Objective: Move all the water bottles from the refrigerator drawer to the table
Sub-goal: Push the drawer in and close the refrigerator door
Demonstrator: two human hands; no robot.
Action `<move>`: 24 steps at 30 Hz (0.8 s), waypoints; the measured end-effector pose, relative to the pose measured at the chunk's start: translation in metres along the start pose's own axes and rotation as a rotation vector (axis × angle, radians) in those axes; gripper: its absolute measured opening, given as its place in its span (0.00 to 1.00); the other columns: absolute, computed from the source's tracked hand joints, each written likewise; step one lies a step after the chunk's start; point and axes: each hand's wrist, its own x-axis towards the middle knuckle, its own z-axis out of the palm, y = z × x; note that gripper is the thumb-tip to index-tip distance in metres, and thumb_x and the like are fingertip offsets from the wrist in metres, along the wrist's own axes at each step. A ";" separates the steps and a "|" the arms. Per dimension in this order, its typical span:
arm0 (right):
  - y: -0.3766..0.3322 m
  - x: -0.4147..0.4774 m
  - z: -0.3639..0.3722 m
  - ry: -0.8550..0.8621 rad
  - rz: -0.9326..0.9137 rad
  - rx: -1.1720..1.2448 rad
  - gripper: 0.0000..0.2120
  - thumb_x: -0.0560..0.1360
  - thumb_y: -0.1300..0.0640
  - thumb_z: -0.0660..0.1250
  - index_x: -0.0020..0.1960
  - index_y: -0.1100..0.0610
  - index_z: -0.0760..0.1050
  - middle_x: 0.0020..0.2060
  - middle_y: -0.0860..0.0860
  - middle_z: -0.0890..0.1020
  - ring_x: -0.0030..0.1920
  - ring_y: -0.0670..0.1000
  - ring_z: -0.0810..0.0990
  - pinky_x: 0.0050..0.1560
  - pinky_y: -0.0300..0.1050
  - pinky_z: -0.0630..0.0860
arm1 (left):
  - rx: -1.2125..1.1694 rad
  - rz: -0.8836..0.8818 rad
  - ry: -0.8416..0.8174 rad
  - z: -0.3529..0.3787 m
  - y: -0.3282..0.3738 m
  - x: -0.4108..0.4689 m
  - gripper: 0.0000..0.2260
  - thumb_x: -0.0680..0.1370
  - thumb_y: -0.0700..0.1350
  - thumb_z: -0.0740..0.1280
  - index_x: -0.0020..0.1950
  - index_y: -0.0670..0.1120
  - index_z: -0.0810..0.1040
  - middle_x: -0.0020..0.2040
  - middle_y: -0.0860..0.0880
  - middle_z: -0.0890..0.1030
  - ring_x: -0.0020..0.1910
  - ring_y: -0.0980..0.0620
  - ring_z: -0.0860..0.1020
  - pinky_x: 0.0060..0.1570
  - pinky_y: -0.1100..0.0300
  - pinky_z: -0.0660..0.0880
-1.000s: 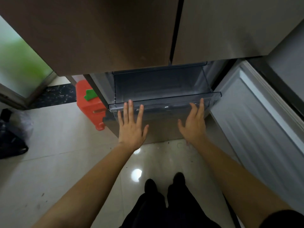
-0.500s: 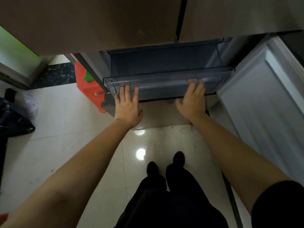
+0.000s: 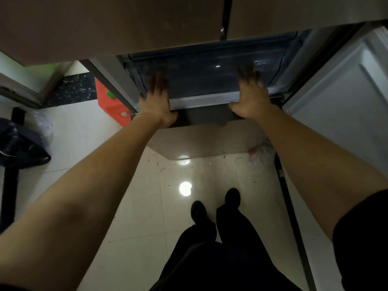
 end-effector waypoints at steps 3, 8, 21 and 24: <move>0.005 0.009 -0.010 -0.031 -0.025 0.041 0.46 0.75 0.50 0.72 0.82 0.48 0.44 0.80 0.53 0.38 0.80 0.62 0.44 0.76 0.65 0.55 | 0.025 0.036 -0.050 -0.015 -0.012 0.009 0.45 0.75 0.56 0.70 0.81 0.50 0.44 0.81 0.49 0.40 0.80 0.44 0.43 0.74 0.35 0.54; 0.010 0.009 -0.025 -0.037 -0.052 0.084 0.39 0.77 0.52 0.68 0.81 0.54 0.52 0.81 0.54 0.45 0.78 0.62 0.55 0.74 0.56 0.63 | 0.106 0.064 -0.003 -0.029 -0.016 0.010 0.44 0.76 0.54 0.70 0.81 0.49 0.44 0.81 0.46 0.41 0.79 0.41 0.42 0.74 0.36 0.54; 0.041 -0.138 -0.066 0.893 -0.038 -0.019 0.17 0.77 0.63 0.61 0.66 0.60 0.76 0.69 0.62 0.74 0.69 0.63 0.72 0.68 0.59 0.68 | -0.229 0.320 0.417 -0.034 0.112 -0.056 0.25 0.82 0.51 0.58 0.78 0.43 0.61 0.76 0.36 0.62 0.74 0.35 0.60 0.71 0.38 0.62; 0.081 -0.197 -0.105 1.090 0.096 -0.199 0.17 0.78 0.62 0.61 0.65 0.61 0.76 0.69 0.63 0.73 0.71 0.64 0.69 0.72 0.64 0.63 | -0.318 0.449 0.339 -0.032 0.175 -0.071 0.27 0.84 0.53 0.53 0.81 0.44 0.53 0.80 0.39 0.51 0.79 0.40 0.50 0.75 0.43 0.52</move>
